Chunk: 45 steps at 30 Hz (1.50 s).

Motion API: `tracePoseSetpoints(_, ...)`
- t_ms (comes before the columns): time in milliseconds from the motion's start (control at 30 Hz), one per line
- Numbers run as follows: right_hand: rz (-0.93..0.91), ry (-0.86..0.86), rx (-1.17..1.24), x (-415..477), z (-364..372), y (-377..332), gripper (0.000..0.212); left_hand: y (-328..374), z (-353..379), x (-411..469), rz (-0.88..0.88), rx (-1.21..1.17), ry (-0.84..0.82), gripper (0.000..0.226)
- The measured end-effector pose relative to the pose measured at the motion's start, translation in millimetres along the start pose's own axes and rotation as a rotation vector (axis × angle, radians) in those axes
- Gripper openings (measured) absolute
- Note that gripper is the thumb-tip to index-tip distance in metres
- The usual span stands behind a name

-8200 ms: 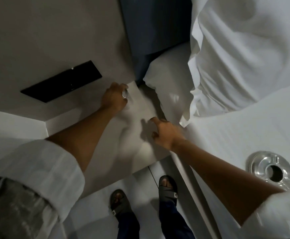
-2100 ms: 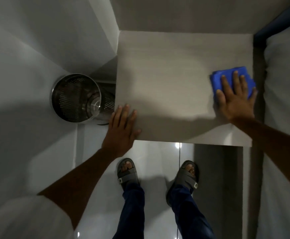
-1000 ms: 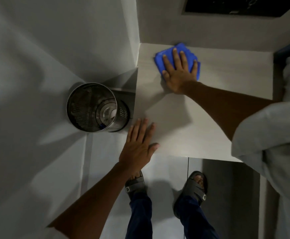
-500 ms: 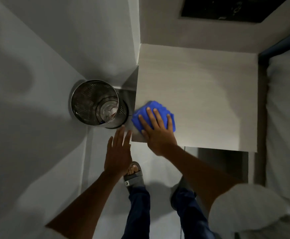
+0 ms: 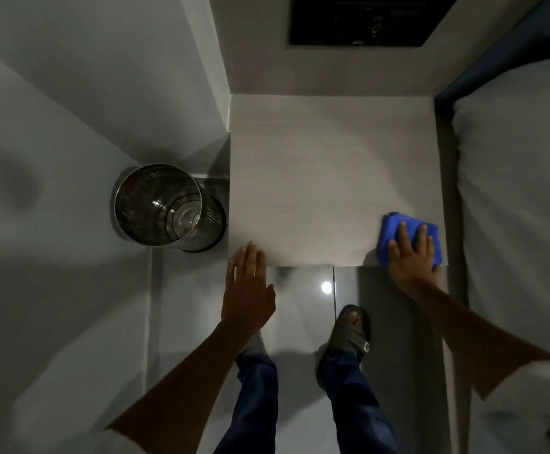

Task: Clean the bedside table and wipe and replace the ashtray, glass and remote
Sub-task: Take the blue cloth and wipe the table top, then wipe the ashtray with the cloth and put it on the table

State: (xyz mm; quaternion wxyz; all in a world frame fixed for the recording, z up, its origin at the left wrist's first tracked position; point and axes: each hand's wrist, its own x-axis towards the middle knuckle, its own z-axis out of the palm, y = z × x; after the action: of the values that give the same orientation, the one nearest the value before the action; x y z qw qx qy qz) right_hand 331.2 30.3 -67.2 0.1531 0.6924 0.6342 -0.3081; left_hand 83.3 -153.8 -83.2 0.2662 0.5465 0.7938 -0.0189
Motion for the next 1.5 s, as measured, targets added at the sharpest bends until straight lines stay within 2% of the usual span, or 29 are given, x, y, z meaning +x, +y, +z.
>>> tracePoseSetpoints(100,0.034,0.006,0.061,-5.5,-4.8,-18.8,0.053,12.7,-5.0,2.1,-0.024,-0.095,0.061,0.066)
tracePoseSetpoints(200,-0.11,-0.052,0.104,-23.0,13.6,-38.5,0.052,31.5,-11.4,6.8,0.011,-0.397,0.091,0.054)
tracePoseSetpoints(267,-0.188,-0.05,0.311,-37.5,22.2,-50.6,0.048,50.3,-19.8,9.4,-0.057,-0.629,0.004,0.052)
tracePoseSetpoints(333,-0.197,-0.066,0.494,-47.6,23.3,-61.2,0.044,67.6,-30.2,15.1,-0.181,-0.766,-0.067,0.055)
tracePoseSetpoints(467,-0.181,-0.103,0.7,-52.4,19.8,-59.7,0.032,92.7,-38.7,23.7,-0.226,-0.853,0.0,0.048)
tracePoseSetpoints(567,-0.124,-0.076,0.934,-56.8,13.7,-50.5,0.043,100.2,-35.3,28.1,-0.335,-0.895,-0.027,0.033)
tracePoseSetpoints(667,-0.07,-0.125,1.007,-64.6,1.8,-44.6,0.046,111.4,-38.1,27.4,-0.346,-0.886,-0.082,0.015)
tracePoseSetpoints(767,-0.05,-0.121,0.945,-72.7,-4.0,-35.3,0.051,124.7,-45.5,22.1,-0.35,-0.945,-0.109,0.02)
tracePoseSetpoints(867,0.051,-0.115,0.956,-79.9,-6.4,-25.6,0.061,134.0,-54.4,15.3,-0.372,-1.042,-0.129,0.029)
tracePoseSetpoints(900,0.097,-0.151,0.985,-83.5,-9.2,-20.4,0.064,137.8,-58.3,12.0,-0.386,-1.085,-0.129,0.024)
tracePoseSetpoints(967,0.165,-0.327,1.104,-92.3,-21.8,-6.1,0.064,146.6,-68.4,4.3,-0.399,-1.194,-0.124,0.016)
tracePoseSetpoints(1033,0.142,-0.529,1.263,-106.7,-41.5,7.7,0.049,156.9,-78.1,-3.6,-0.378,-1.303,-0.167,0.024)
tracePoseSetpoints(1067,0.124,-0.553,1.339,-115.4,-54.6,15.4,0.042,165.8,-84.2,-7.0,-0.351,-1.327,-0.207,0.03)
tracePoseSetpoints(1167,0.133,-0.405,1.485,-130.3,-85.9,36.0,0.041,196.2,-93.0,-13.7,-0.23,-1.285,-0.285,0.031)
tracePoseSetpoints(1333,0.2,-0.11,1.484,-158.9,-147.9,79.1,0.046,273.8,-97.4,-19.1,-0.005,-1.07,-0.312,0.027)
tracePoseSetpoints(1433,0.133,0.119,1.383,-179.4,-186.1,113.5,0.043,317.3,-103.9,-22.5,0.041,-1.005,-0.315,0.034)
tracePoseSetpoints(1500,0.087,0.315,1.197,-197.0,-212.1,142.2,0.04,349.3,-105.7,-25.2,0.066,-1.007,-0.315,0.035)
